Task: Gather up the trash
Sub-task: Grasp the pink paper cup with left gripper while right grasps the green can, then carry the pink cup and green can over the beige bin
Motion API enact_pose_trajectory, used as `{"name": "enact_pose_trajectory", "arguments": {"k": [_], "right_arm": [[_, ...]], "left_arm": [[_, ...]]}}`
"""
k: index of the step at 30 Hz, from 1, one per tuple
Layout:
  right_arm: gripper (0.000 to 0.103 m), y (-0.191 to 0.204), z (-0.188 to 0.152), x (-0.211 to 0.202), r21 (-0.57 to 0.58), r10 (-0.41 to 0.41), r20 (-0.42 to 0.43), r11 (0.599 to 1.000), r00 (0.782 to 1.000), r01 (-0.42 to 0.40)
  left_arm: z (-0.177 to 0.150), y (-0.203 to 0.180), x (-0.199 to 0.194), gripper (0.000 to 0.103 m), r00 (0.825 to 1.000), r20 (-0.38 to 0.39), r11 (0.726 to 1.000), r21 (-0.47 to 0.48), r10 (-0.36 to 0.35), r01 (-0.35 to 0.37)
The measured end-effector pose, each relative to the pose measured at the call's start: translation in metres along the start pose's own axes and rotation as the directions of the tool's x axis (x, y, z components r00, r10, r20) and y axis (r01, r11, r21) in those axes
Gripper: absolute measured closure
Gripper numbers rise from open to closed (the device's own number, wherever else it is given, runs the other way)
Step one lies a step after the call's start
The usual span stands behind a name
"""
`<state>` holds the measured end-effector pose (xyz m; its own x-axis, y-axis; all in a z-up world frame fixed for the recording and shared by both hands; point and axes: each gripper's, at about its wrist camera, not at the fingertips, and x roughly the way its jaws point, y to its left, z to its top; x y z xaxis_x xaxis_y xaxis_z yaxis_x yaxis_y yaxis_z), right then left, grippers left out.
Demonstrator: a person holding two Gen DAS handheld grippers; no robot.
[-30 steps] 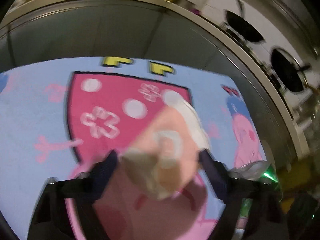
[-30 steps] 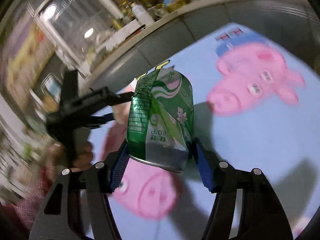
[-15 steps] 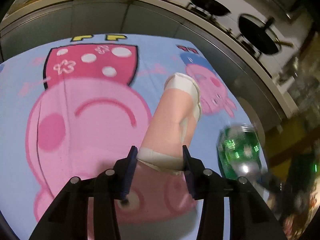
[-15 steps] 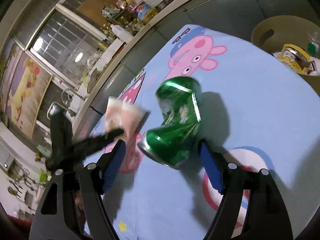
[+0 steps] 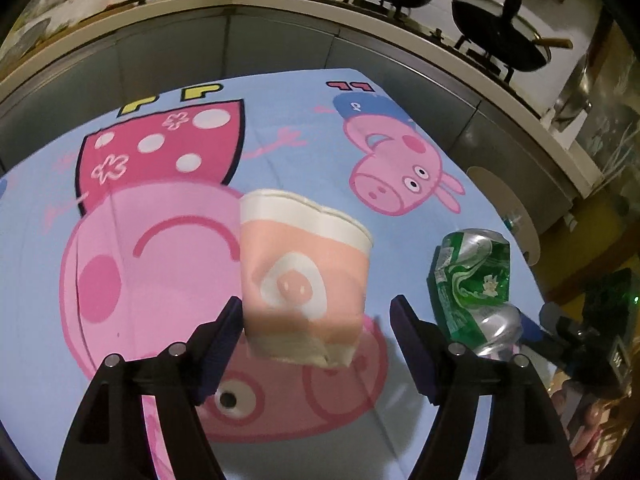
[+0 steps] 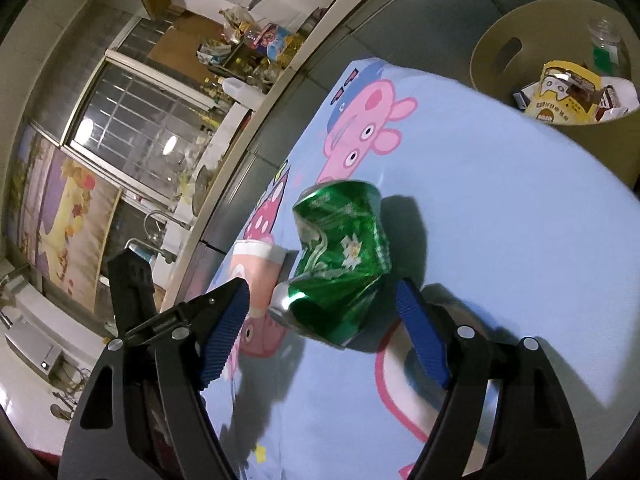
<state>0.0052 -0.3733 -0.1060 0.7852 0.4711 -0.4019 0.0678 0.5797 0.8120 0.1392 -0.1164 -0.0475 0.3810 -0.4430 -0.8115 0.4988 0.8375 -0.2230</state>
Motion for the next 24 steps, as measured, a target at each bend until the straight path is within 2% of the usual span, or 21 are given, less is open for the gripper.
{"name": "enact_pose_trajectory", "arguments": {"k": [2, 8, 10, 11, 15, 24], "right_arm": [[0.028, -0.002, 0.003, 0.000, -0.002, 0.003, 0.001, 1.000, 1.000, -0.003], [0.028, 0.000, 0.005, 0.001, -0.031, -0.004, 0.010, 1.000, 1.000, 0.004], [0.028, 0.002, 0.005, 0.003, -0.049, -0.015, 0.012, 0.999, 1.000, 0.016], [0.028, 0.003, 0.004, 0.004, -0.060, -0.025, 0.013, 0.998, 1.000, 0.025], [0.030, 0.005, 0.001, 0.004, -0.067, -0.037, 0.026, 0.997, 0.999, 0.039], [0.050, -0.002, 0.002, 0.009, -0.032, -0.032, 0.022, 0.999, 0.999, 0.033]], "left_arm": [[0.003, 0.000, 0.002, 0.028, 1.000, -0.006, 1.000, 0.000, -0.001, 0.001], [0.010, 0.005, 0.007, 0.028, 0.997, -0.026, 0.996, -0.059, -0.066, 0.064], [0.010, 0.002, 0.007, 0.037, 0.998, -0.023, 0.997, -0.053, -0.063, 0.062], [0.010, 0.000, 0.008, 0.047, 0.998, -0.028, 0.997, -0.049, -0.058, 0.057], [0.011, -0.002, 0.012, 0.050, 0.995, -0.038, 0.994, -0.067, -0.089, 0.086], [0.017, 0.007, 0.024, 0.049, 0.978, -0.082, 0.966, -0.187, -0.194, 0.176]]}}
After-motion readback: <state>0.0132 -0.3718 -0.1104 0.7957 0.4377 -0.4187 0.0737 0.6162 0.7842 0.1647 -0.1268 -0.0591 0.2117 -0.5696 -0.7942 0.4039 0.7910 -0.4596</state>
